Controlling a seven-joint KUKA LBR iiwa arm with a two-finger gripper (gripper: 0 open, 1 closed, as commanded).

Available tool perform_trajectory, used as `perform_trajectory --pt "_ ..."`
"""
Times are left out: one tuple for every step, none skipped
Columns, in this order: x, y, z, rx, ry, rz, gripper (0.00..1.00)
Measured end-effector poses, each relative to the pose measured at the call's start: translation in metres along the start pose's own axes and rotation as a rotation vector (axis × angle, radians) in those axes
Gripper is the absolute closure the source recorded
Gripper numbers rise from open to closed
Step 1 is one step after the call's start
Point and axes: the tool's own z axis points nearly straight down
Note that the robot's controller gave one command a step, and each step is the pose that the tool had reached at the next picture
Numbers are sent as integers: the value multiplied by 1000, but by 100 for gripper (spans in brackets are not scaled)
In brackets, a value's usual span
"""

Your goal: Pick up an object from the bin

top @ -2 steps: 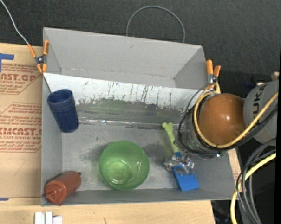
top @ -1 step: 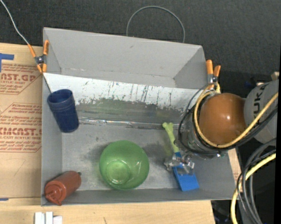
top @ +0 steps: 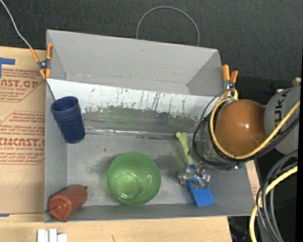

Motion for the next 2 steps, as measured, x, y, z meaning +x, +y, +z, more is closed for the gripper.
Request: perform_trajectory --pt "0 2 -11 -6 1 0 100" --pt "-1 1 -24 -1 -1 1 100"
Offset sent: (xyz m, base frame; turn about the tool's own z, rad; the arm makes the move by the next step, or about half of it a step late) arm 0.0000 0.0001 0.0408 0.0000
